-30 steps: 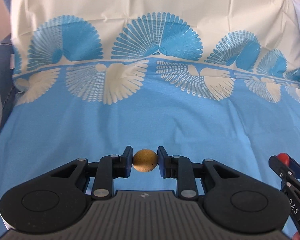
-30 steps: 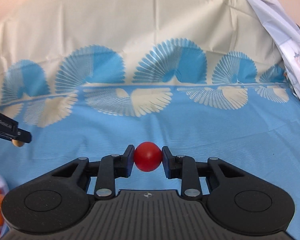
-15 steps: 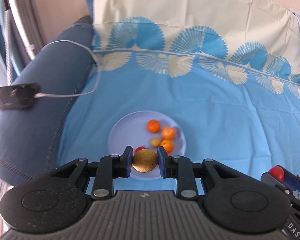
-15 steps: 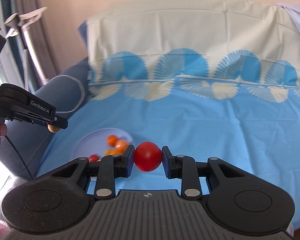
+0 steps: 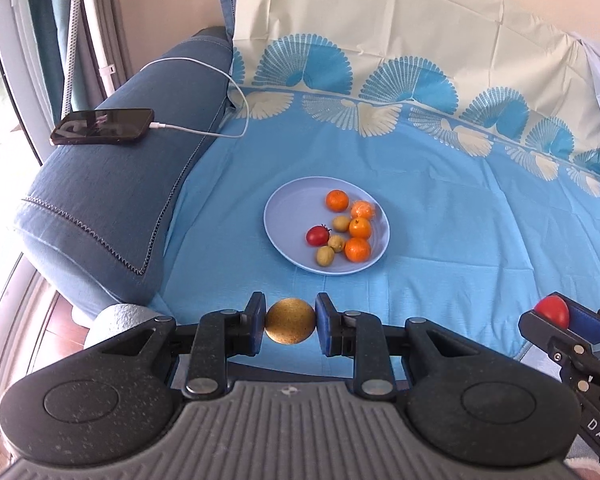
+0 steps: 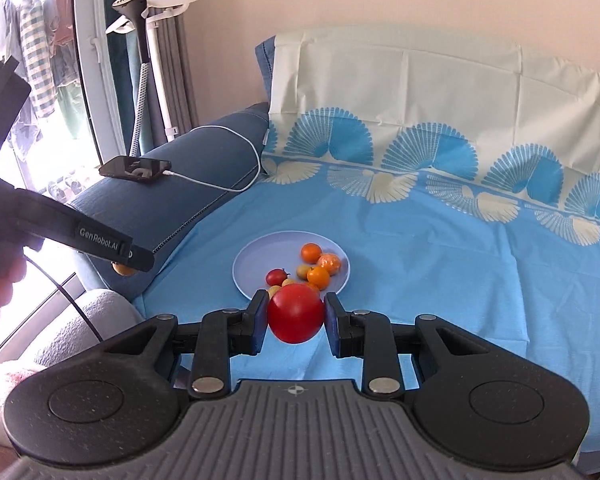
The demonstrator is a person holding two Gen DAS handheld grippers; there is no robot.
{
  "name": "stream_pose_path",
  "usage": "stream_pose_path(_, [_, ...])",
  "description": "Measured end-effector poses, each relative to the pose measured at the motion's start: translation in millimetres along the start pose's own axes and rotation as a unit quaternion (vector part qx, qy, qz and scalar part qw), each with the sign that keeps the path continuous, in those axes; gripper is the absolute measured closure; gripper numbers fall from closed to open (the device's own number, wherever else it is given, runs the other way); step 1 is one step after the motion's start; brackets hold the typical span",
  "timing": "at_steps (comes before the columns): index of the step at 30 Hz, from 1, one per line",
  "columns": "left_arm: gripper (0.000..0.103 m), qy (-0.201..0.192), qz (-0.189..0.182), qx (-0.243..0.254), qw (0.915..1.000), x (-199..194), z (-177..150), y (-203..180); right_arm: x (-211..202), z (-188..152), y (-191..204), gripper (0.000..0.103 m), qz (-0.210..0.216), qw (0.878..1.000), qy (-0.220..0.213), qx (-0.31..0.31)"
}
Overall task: Organize fruits
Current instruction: 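Carry the longan and cherry tomato in both grippers toward the plate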
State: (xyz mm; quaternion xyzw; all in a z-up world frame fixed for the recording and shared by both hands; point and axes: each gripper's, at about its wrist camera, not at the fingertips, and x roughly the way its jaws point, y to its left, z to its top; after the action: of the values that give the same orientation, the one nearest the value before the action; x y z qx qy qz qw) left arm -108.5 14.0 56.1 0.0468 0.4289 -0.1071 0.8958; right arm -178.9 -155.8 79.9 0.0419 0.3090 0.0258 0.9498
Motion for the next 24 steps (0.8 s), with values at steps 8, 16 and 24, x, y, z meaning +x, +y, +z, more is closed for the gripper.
stream_pose_path(8, [0.074,-0.013,-0.006,-0.004,0.9999,-8.9,-1.1,4.0,-6.1,1.8,9.9,0.072,-0.006,1.000,-0.003,-0.021])
stream_pose_path(16, [0.074,-0.013,-0.008,-0.002,0.9999,-5.6,-0.4,4.1,-4.3,2.7,9.7,0.072,-0.014,1.000,0.000,-0.020])
stream_pose_path(24, [0.074,-0.008,-0.009,-0.002,0.9999,-0.2,2.1,4.7,1.3,2.6,11.0,0.072,-0.014,1.000,0.009,-0.018])
